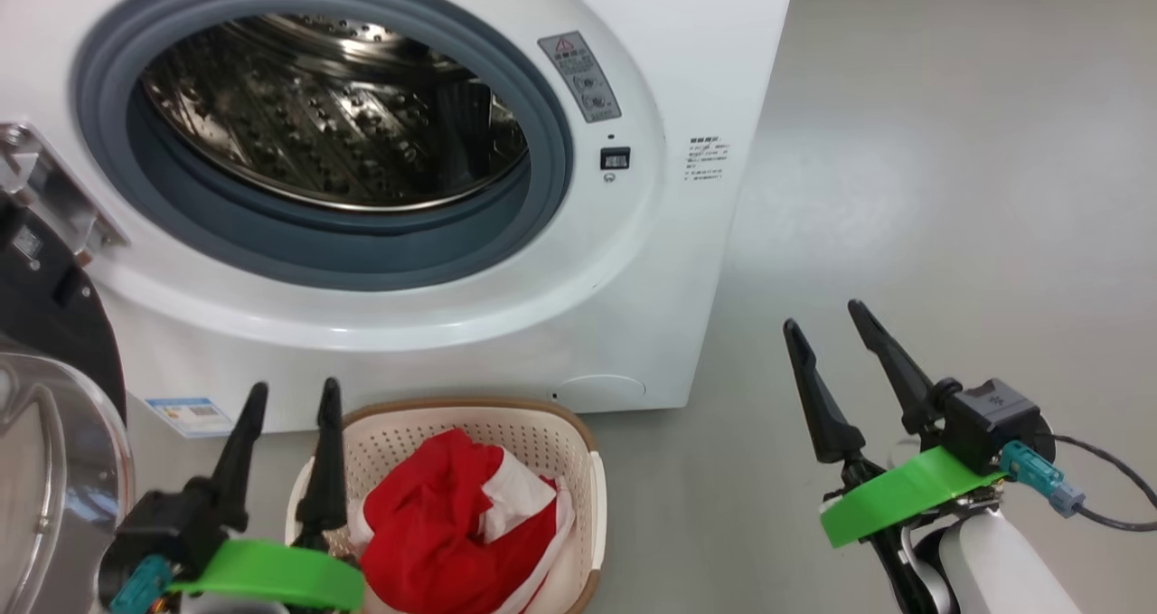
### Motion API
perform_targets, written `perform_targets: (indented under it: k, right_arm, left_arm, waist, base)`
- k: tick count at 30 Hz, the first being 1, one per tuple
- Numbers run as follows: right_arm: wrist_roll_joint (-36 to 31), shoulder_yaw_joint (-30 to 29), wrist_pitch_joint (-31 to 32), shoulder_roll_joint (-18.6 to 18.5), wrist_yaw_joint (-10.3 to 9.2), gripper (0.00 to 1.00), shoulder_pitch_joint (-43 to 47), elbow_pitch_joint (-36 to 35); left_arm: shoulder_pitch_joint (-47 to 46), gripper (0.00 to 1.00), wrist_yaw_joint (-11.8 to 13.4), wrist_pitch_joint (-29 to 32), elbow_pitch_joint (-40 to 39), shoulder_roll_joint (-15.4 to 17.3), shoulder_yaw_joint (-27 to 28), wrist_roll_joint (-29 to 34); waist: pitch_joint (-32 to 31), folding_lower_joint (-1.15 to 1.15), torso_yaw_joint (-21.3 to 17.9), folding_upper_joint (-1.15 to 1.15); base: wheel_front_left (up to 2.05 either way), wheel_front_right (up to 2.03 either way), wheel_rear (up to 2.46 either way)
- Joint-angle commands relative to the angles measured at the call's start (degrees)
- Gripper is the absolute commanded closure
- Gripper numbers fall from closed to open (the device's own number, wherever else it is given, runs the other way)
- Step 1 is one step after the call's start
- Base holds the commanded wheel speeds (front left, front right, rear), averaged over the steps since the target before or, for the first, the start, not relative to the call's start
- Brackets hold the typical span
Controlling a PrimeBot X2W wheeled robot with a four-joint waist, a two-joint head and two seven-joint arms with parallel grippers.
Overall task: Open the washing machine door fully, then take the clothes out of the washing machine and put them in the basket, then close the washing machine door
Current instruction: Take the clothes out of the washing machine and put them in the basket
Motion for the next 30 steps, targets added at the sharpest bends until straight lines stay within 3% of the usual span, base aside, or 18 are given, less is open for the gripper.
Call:
perform_targets:
  k: [1, 19, 30]
  right_arm:
    - [-0.7, 1.1, -0.4, 0.2, 0.36, 0.0, -0.1, -1.4]
    - [-6.2, -4.5, -0.4, 0.2, 0.36, 0.0, 6.9, -4.7]
    - [-5.6, -5.7, -0.4, 0.2, 0.36, 0.0, 8.4, -5.5]
  left_arm:
    - [0.8, 0.0, 0.6, -0.7, -2.3, 0.6, 2.6, 0.4]
    - [11.2, 0.0, 1.2, -0.7, -9.8, 0.4, 6.2, 1.9]
    - [13.4, 0.0, 2.1, -0.7, -11.1, 0.6, 7.5, 3.2]
  waist:
    - [-1.5, 0.0, -0.3, 0.0]
    - [-7.2, 0.0, -2.3, 0.0]
    - [-7.9, 0.0, -3.2, 0.0]
  base:
    - [0.0, 0.0, 0.0]
    - [0.0, 0.0, 0.0]
    - [0.0, 0.0, 0.0]
